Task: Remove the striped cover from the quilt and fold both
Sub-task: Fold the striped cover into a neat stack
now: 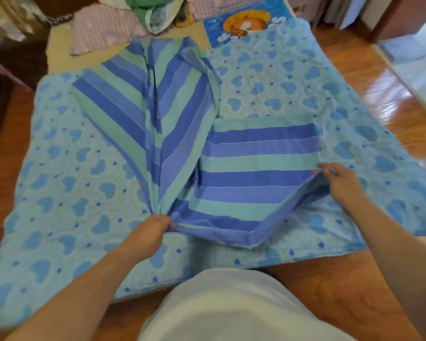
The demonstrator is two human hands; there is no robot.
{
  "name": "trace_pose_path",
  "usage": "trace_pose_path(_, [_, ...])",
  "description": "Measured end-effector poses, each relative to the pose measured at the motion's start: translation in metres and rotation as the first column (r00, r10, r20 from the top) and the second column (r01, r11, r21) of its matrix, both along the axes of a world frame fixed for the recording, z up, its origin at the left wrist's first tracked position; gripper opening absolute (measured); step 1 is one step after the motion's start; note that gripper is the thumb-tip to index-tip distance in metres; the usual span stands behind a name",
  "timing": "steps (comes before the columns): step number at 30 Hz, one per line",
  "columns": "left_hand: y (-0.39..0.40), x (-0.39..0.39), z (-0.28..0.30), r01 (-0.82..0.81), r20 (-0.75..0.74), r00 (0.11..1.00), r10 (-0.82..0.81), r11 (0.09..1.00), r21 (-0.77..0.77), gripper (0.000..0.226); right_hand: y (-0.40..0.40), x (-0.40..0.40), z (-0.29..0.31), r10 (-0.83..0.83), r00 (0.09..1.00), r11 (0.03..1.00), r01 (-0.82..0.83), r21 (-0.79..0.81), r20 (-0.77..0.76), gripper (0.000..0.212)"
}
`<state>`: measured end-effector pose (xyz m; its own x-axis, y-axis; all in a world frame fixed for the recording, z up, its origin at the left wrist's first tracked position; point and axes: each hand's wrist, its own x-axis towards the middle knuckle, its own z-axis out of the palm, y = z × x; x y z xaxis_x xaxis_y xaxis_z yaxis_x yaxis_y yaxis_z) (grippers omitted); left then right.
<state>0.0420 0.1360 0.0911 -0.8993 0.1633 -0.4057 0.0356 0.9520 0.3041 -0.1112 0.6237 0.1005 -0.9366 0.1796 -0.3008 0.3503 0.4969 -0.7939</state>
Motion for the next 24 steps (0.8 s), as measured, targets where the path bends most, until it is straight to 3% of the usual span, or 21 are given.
trace_pose_path(3, [0.026,-0.008,0.029,0.056,-0.059,0.997,-0.053,0.997,0.060,0.020,-0.054,-0.002,0.034,0.020,0.999,0.976,-0.029,-0.214,-0.047,0.032])
trace_pose_path(5, [0.049,-0.012,0.054,0.180,-0.164,0.973,-0.160,0.977,0.112,0.032,-0.092,0.014,0.058,0.193,0.978,0.968,-0.203,-0.145,-0.077,0.036])
trace_pose_path(8, [0.084,-0.018,0.088,0.335,-0.309,0.911,-0.272,0.926,0.174,0.041,-0.147,0.059,0.089,0.561,0.822,0.825,-0.565,-0.025,-0.095,0.032])
trace_pose_path(11, [0.099,-0.029,0.106,0.296,-0.373,0.910,-0.182,0.915,0.276,0.031,-0.191,0.096,0.103,0.772,0.635,0.636,-0.769,0.071,-0.042,0.014])
trace_pose_path(13, [0.096,-0.032,0.112,0.255,-0.399,0.912,-0.095,0.893,0.371,0.021,-0.206,0.107,0.106,0.739,0.665,0.671,-0.714,0.199,-0.105,0.021])
trace_pose_path(15, [0.089,-0.030,0.113,0.250,-0.413,0.909,-0.053,0.863,0.439,0.015,-0.215,0.111,0.107,0.673,0.701,0.732,-0.583,0.352,-0.237,0.008])
trace_pose_path(16, [0.085,-0.029,0.113,0.254,-0.417,0.908,-0.047,0.852,0.457,0.015,-0.219,0.114,0.108,0.656,0.703,0.737,-0.519,0.434,-0.274,0.003])
trace_pose_path(18, [0.078,-0.032,0.111,0.275,-0.426,0.903,-0.053,0.833,0.480,0.015,-0.229,0.122,0.106,0.637,0.711,0.726,-0.425,0.540,-0.297,0.013])
trace_pose_path(22, [0.064,-0.044,0.109,0.352,-0.421,0.898,-0.128,0.782,0.515,0.014,-0.248,0.133,0.113,0.405,0.870,0.871,-0.274,0.408,-0.280,0.014])
trace_pose_path(24, [0.057,-0.047,0.108,0.389,-0.403,0.899,-0.171,0.734,0.556,0.014,-0.251,0.133,0.121,0.339,0.909,0.906,-0.247,0.343,-0.243,0.010])
